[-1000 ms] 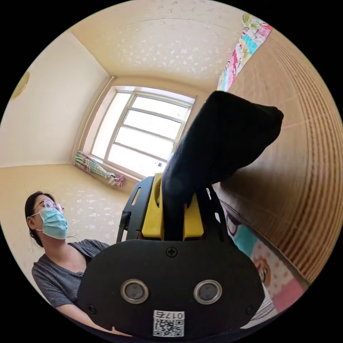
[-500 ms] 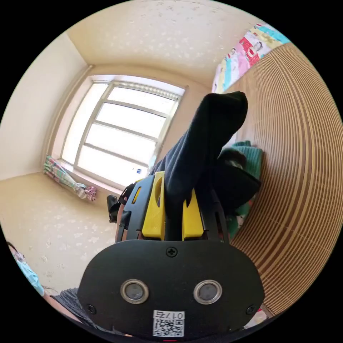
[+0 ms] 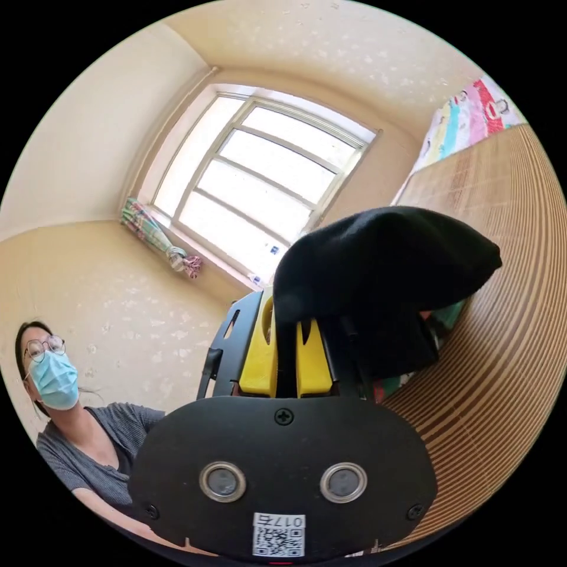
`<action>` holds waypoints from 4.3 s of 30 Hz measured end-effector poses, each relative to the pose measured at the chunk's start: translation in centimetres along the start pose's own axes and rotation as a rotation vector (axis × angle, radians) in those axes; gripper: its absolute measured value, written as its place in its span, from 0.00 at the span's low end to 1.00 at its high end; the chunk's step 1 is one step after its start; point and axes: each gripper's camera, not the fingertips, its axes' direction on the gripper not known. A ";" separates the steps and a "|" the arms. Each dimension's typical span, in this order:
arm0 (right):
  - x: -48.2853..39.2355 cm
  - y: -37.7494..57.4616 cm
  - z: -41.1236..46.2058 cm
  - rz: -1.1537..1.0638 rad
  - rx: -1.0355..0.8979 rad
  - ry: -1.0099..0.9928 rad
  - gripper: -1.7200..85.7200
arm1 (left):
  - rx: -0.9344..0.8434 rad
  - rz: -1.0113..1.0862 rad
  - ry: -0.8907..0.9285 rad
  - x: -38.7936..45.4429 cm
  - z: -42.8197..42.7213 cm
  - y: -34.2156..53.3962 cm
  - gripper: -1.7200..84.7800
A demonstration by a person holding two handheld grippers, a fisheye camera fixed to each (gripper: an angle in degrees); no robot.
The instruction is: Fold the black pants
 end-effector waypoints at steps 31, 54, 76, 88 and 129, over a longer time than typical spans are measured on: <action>-11.0 29.8 -35.4 0.183 0.284 0.539 0.05 | -0.515 -0.185 0.531 11.1 19.8 32.2 0.22; -18.6 11.8 -36.6 0.141 0.313 0.468 0.02 | -0.467 0.244 0.678 27.3 24.2 16.7 0.07; -15.7 17.8 -38.9 0.670 0.331 0.114 0.02 | -0.884 0.061 0.684 26.5 33.9 27.0 0.07; -13.6 24.7 -34.3 0.731 -0.211 0.744 0.18 | -0.938 -0.107 0.343 18.0 33.9 34.1 0.13; -7.2 17.7 -40.2 0.392 0.333 0.660 0.17 | -0.583 0.083 0.187 24.3 48.8 20.3 0.20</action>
